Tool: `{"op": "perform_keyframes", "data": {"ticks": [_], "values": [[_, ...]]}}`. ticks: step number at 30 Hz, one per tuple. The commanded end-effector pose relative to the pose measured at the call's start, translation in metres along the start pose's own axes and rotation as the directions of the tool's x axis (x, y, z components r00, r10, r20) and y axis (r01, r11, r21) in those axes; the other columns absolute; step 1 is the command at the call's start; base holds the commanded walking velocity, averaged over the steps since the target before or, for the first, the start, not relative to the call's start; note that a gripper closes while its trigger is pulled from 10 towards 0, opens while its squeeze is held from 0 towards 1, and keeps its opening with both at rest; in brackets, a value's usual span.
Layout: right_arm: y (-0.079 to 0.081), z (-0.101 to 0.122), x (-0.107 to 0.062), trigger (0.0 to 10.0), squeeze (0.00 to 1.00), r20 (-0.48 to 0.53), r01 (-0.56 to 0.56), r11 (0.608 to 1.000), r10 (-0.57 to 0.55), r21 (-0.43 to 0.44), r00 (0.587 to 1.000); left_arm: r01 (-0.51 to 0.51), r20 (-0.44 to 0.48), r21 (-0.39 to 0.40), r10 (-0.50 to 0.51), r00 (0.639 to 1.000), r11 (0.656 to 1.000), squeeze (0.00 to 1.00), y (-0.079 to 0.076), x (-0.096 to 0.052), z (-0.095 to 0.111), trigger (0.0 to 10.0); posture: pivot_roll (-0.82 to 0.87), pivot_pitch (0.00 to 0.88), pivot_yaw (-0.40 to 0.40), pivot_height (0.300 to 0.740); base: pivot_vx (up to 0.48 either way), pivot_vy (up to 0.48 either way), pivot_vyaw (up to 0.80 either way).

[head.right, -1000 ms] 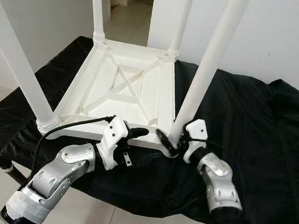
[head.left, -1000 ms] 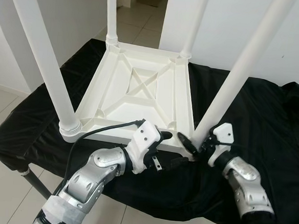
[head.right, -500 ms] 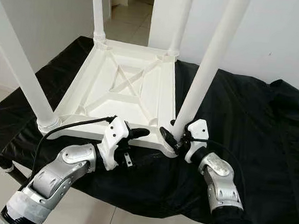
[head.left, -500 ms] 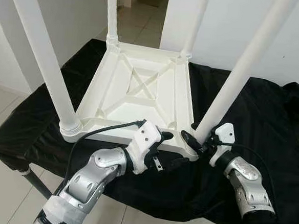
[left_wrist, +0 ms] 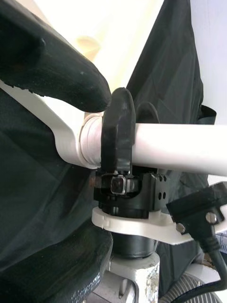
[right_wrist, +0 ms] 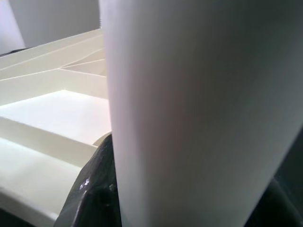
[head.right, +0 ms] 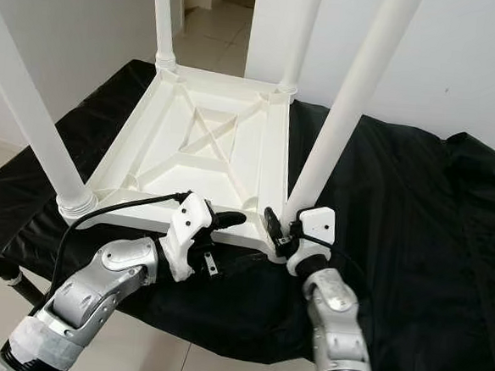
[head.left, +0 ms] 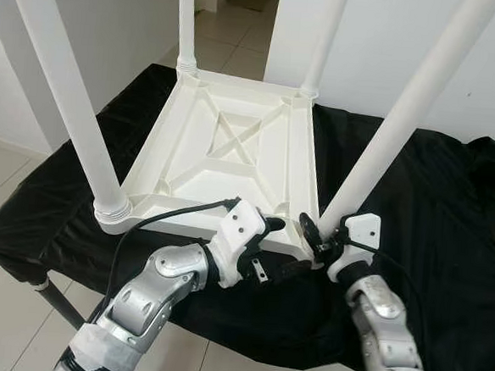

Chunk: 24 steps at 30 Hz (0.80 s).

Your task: Building children table

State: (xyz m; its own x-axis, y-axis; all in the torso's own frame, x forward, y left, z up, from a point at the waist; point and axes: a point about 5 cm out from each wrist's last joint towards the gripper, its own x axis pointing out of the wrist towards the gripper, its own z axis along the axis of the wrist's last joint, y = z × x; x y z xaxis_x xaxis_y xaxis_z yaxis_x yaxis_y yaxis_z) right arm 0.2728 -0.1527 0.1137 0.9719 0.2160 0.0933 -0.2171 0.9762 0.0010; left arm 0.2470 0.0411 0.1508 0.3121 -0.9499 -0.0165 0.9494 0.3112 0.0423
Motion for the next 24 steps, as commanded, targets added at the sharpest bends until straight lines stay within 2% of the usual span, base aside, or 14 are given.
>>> {"op": "perform_keyframes", "data": {"ticks": [1,2,3,4,6,8,13,19,21,22,24], "values": [[-0.007,-0.004,-0.004,10.0,0.0,-0.036,0.159,0.987,-0.158,0.008,0.987,-0.001,-0.008,0.005,0.001,1.0,1.0,0.0,-0.001,0.001,0.0,10.0,-0.06,0.0,-0.074,0.74,0.0,0.0,0.0],[-0.009,-0.005,-0.005,10.0,0.0,-0.043,0.297,0.955,-0.296,0.016,0.954,-0.001,-0.008,0.005,0.001,1.0,1.0,0.0,-0.001,0.001,0.0,10.0,-0.06,0.0,-0.078,0.74,0.0,0.0,0.0],[-0.009,-0.005,-0.005,10.0,0.0,-0.043,0.297,0.955,-0.296,0.016,0.954,-0.001,-0.008,0.005,0.001,1.0,1.0,0.0,-0.001,0.001,0.0,10.0,-0.06,0.0,-0.078,0.74,0.0,0.0,0.0],[-0.009,-0.009,-0.008,10.0,0.0,-0.074,0.453,0.891,-0.45,0.028,0.89,-0.002,-0.007,0.005,0.003,1.0,1.0,0.0,-0.001,0.001,-0.001,10.0,-0.05,0.0,-0.082,0.74,0.0,0.0,0.0],[-0.007,-0.012,-0.008,10.0,0.0,-0.102,0.49,0.871,-0.484,0.037,0.869,-0.003,-0.007,0.005,0.003,1.0,1.0,0.0,-0.001,0.001,-0.001,10.0,-0.05,0.0,-0.082,0.74,0.0,0.0,0.0],[0.004,-0.012,-0.004,10.0,0.0,-0.116,0.466,0.884,-0.459,0.043,0.881,-0.006,-0.006,0.003,0.006,1.0,1.0,0.0,-0.002,0.001,-0.001,10.0,-0.04,0.0,-0.083,0.74,0.0,0.0,0.0],[0.006,-0.006,-0.002,10.0,0.0,-0.08,0.448,0.891,-0.442,0.079,0.893,-0.008,-0.01,0.007,0.008,1.0,1.0,0.0,-0.002,0.0,-0.001,10.0,-0.04,0.0,-0.085,0.74,0.0,0.0,0.0],[0.013,-0.006,-0.002,10.0,0.0,-0.079,0.432,0.901,-0.429,0.036,0.9,-0.011,-0.011,0.01,0.012,1.0,1.0,0.0,-0.001,0.0,-0.001,10.0,-0.03,0.0,-0.088,0.74,0.0,0.0,0.0],[0.014,-0.006,-0.001,10.0,0.0,-0.083,0.422,0.905,-0.417,0.055,0.905,-0.013,-0.012,0.01,0.013,1.0,1.0,0.0,-0.001,0.0,-0.001,10.0,-0.03,0.0,-0.089,0.74,0.0,0.0,0.0],[0.015,-0.006,-0.001,10.0,1.0,-0.085,0.414,0.908,-0.409,0.068,0.909,-0.013,-0.012,0.01,0.013,1.0,1.0,0.0,-0.001,-0.001,-0.001,10.0,-0.03,0.0,-0.089,0.74,0.0,0.0,0.0],[0.017,-0.003,-0.002,10.0,1.0,-0.061,0.379,0.92,-0.374,0.102,0.925,-0.011,-0.013,0.009,0.011,1.0,1.0,0.0,-0.002,0.0,-0.002,10.0,-0.03,0.0,-0.097,0.74,0.0,0.0,0.0]]}}
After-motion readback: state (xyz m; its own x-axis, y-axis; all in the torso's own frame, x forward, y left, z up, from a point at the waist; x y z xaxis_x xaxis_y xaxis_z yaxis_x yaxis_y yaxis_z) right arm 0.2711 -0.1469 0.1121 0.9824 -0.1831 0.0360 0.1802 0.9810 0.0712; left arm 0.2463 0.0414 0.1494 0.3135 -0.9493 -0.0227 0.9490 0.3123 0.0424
